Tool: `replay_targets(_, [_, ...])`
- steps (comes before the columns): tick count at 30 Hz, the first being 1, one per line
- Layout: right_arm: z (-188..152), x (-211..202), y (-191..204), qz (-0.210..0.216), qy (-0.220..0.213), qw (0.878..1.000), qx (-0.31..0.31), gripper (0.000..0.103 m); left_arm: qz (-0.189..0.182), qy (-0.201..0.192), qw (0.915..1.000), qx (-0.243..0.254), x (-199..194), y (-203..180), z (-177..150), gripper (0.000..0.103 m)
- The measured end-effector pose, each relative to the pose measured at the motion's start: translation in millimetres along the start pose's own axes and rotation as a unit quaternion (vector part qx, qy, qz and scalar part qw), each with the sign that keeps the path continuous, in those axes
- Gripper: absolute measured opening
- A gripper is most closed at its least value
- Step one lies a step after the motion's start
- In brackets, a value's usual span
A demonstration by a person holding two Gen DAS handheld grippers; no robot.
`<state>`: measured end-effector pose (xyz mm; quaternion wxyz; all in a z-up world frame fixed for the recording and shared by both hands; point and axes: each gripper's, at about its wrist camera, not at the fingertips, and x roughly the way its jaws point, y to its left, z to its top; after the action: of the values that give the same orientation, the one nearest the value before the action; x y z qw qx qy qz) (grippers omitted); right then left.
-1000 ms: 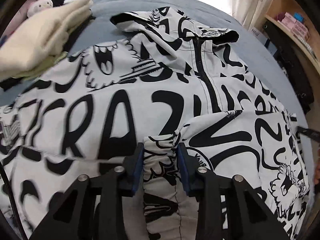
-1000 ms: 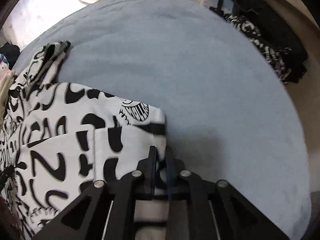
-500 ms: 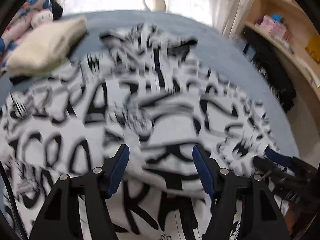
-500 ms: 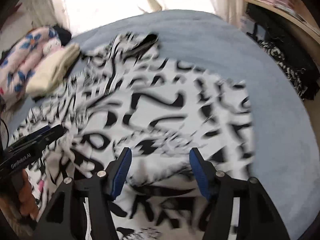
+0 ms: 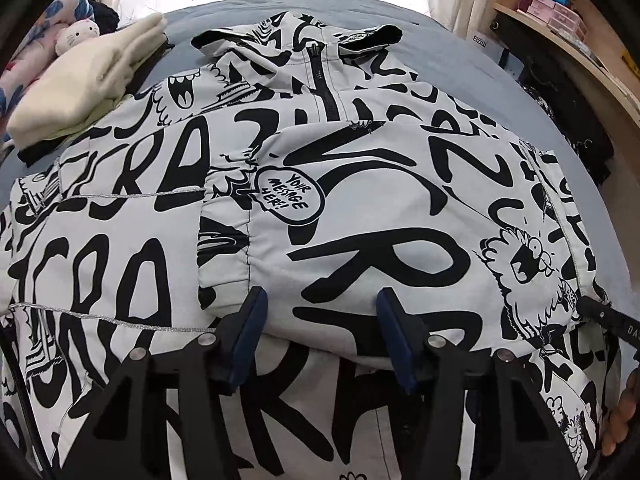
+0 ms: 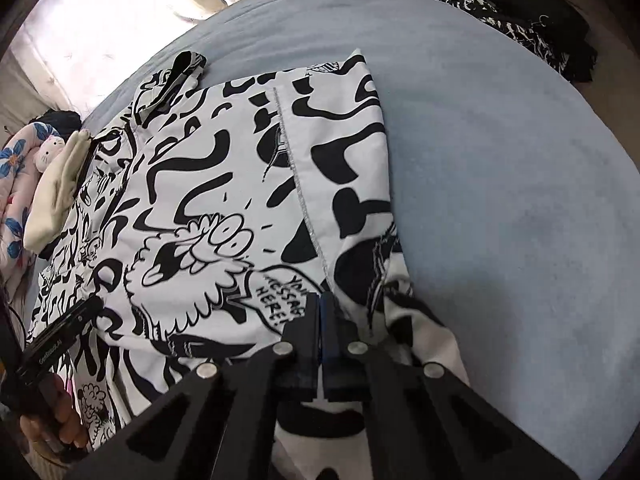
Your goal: Fold large clothes
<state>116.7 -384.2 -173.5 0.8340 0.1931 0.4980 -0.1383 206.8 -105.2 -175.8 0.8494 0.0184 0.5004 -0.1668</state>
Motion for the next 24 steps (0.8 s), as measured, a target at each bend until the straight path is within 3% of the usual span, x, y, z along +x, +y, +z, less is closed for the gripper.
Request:
replay_targets(2, [-1,-4,7,-0.013,-0.006,1.0,-0.009,0.005,0.002,-0.002,1.0,0.0,-5,-2,-2,0.057])
replay_targets(7, [-6,-15,19,-0.013,-0.015,1.0,-0.019,0.023,-0.004,-0.007,1.0,-0.002,-22,-5,-3,0.061])
replay_targets(17, [-18,-50,39,0.024,-0.032,0.999,-0.014,0.026,0.009,-0.038,0.9992,-0.005,-71,-6,-8,0.066])
replay_targets(21, [-29,-69,55,0.034,-0.044,0.998,-0.023,0.042,0.02,-0.055,0.9983,0.0,-99,-4,-15,0.067])
replay_targets(24, [-37,-80,65,0.038,-0.05,0.997,-0.033,0.043,0.03,-0.062,0.9976,-0.003,-121,1,-22,0.068])
